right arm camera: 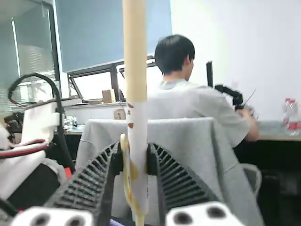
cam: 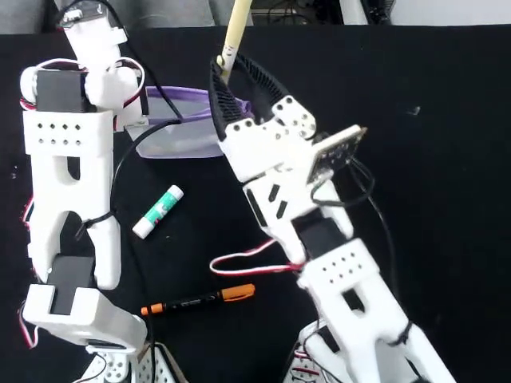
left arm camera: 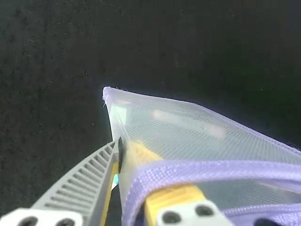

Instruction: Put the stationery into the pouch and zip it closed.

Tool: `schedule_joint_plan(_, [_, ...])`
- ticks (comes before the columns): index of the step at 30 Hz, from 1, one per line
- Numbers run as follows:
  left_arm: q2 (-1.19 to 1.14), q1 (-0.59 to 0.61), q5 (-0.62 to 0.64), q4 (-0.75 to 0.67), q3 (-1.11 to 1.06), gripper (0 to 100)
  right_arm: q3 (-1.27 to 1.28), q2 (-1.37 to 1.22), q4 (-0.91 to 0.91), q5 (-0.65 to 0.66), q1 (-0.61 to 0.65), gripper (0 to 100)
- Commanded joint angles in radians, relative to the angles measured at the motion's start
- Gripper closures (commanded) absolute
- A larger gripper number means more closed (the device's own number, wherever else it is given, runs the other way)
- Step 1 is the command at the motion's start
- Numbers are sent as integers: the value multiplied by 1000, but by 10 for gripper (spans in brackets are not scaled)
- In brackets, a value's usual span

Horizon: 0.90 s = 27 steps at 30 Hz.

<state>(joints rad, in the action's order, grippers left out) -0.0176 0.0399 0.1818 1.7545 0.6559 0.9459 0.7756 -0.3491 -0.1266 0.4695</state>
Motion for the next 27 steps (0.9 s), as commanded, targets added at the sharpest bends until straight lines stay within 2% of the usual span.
schedule_joint_plan(1, [48, -10, 9, 3, 5, 970, -5, -93, -101, -94, -8, 987])
schedule_joint_plan(9, [48, -12, 9, 2, -18, 970, -12, -274, -249, -126, -2, 987])
schedule_joint_plan(15, [48, -5, 9, -9, -27, 970, -10, -306, -265, -120, 41, 987])
schedule_joint_plan(23, [48, -5, 9, -9, -27, 970, 33, -142, -258, -120, 0, 987])
schedule_joint_plan(27, [46, -5, 9, -11, -28, 970, 88, -25, -256, -118, 43, 987])
